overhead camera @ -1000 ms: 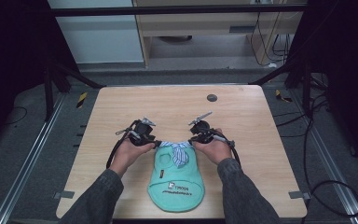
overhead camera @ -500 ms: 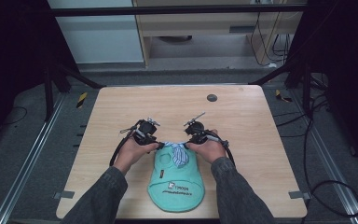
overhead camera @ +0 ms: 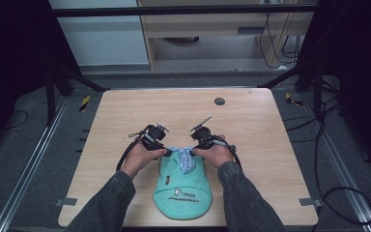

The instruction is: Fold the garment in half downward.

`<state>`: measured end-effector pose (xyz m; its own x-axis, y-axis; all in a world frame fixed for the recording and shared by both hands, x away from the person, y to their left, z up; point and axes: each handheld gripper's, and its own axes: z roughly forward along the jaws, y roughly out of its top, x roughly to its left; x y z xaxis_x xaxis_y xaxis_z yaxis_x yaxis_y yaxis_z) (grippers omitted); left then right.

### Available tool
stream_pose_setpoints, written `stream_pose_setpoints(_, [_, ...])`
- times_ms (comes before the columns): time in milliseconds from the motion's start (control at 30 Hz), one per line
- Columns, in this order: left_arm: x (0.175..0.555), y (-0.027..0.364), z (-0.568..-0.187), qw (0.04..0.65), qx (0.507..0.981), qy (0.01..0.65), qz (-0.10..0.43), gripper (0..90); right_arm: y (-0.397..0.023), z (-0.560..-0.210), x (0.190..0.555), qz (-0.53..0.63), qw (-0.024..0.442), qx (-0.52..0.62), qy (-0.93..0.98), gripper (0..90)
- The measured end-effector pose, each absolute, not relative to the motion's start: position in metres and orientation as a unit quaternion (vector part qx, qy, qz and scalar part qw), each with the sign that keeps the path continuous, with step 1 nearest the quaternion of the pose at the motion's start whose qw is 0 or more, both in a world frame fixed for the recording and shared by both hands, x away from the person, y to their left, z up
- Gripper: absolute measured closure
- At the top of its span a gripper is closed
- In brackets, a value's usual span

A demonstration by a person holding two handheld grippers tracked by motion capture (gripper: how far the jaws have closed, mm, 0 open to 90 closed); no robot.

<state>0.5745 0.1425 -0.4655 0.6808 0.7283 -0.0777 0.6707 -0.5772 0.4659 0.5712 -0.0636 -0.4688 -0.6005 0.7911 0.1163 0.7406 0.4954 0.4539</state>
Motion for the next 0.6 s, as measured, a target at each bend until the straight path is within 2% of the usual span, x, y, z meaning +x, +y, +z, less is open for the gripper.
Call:
stream_pose_setpoints(333, [0.5752,0.1423,-0.4722,0.227,0.891,0.391,0.050,52.6,-0.0602,-0.4732,0.5724,0.227,0.047,0.444,0.866,54.8])
stream_pose_setpoints(600, [0.5727,0.1413,-0.4721,0.227,0.895,0.380,0.050,63.4,-0.0572,-0.4727,0.5710,0.220,0.046,0.434,0.872,66.3])
